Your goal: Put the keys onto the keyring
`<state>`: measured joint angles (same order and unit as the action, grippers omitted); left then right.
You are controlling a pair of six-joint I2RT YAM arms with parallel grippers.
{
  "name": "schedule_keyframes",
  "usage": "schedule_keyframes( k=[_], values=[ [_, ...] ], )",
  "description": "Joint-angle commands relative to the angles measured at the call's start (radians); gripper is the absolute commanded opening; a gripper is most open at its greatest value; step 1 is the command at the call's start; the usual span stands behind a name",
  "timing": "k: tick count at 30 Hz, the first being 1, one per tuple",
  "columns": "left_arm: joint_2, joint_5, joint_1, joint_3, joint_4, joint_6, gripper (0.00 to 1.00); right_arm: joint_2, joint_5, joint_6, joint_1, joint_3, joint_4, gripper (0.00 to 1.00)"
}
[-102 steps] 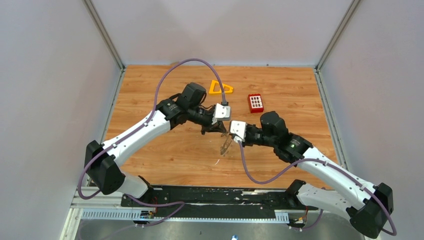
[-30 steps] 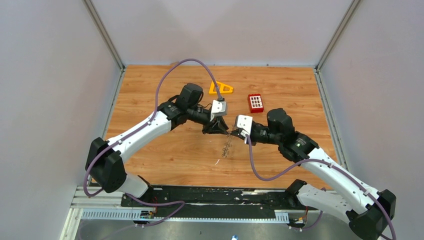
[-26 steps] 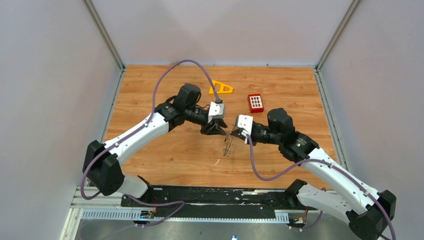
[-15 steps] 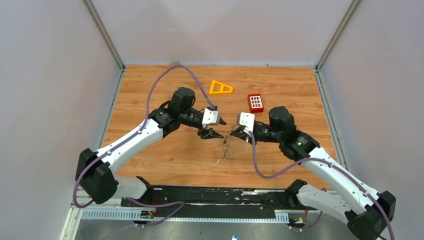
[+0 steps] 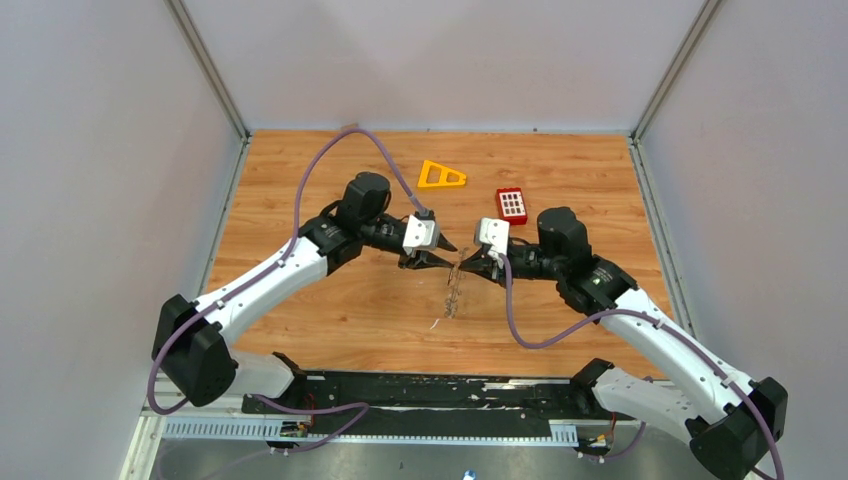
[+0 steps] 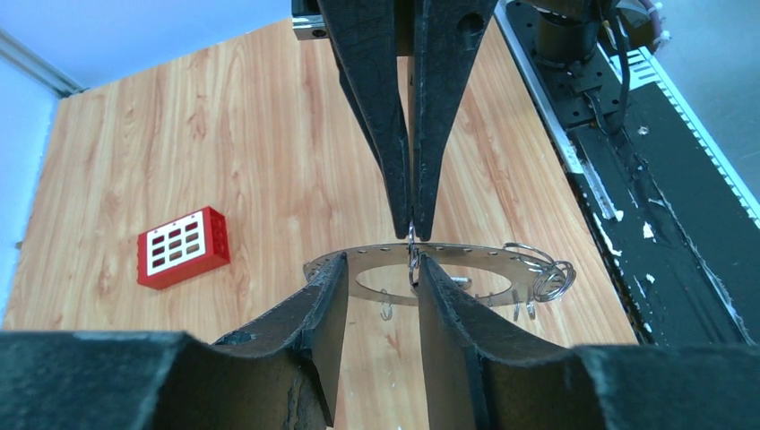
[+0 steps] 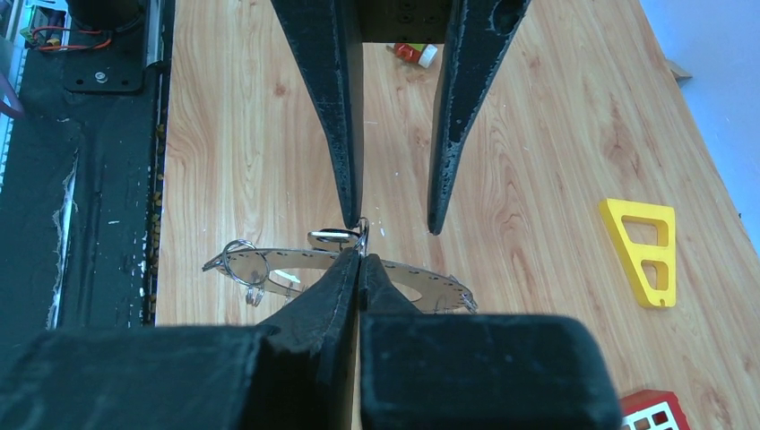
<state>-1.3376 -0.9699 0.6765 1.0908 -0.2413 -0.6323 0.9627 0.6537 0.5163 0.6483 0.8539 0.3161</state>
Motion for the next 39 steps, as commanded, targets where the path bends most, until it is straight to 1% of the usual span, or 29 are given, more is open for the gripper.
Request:
schedule_keyframes(
  k=[1,5,12,14,18,27,31,33,34,36,39],
  values=[
    [-0.012,-0.047,0.014,-0.009,0.033,-0.015,0.41,-0.002,0.044,-0.019,-0.006,0.048,-0.058,0.0],
    [-0.02,-0.056,0.023,-0.007,0.021,-0.029,0.39,-0.001,0.048,-0.021,-0.009,0.048,-0.058,0.0],
    [-0.028,-0.058,0.024,-0.011,-0.002,-0.055,0.31,-0.003,0.052,-0.026,-0.016,0.048,-0.057,0.0],
    [-0.027,-0.061,0.025,-0.015,0.0,-0.056,0.28,-0.005,0.053,-0.026,-0.018,0.048,-0.057,0.0],
    [-0.031,-0.063,0.026,-0.013,0.002,-0.05,0.16,-0.002,0.054,-0.027,-0.02,0.047,-0.058,0.0],
    [-0.032,-0.077,0.028,-0.002,0.01,-0.013,0.0,0.009,0.049,-0.026,-0.027,0.039,-0.063,0.0],
    [-0.018,-0.073,0.029,-0.006,0.018,0.027,0.0,0.017,0.032,-0.022,-0.031,0.038,-0.061,0.0],
    [-0.005,-0.04,0.029,0.0,-0.008,0.041,0.0,0.016,0.012,-0.015,-0.032,0.036,-0.054,0.0],
    [0.002,-0.01,0.031,0.008,-0.035,0.044,0.0,0.015,0.0,-0.008,-0.033,0.037,-0.049,0.01],
    [0.008,0.082,0.045,0.045,-0.108,0.046,0.0,0.014,-0.019,0.004,-0.032,0.039,-0.038,0.07],
    [-0.013,0.193,0.066,0.123,-0.26,0.023,0.0,0.016,-0.03,0.016,-0.032,0.041,-0.026,0.19]
  ],
)
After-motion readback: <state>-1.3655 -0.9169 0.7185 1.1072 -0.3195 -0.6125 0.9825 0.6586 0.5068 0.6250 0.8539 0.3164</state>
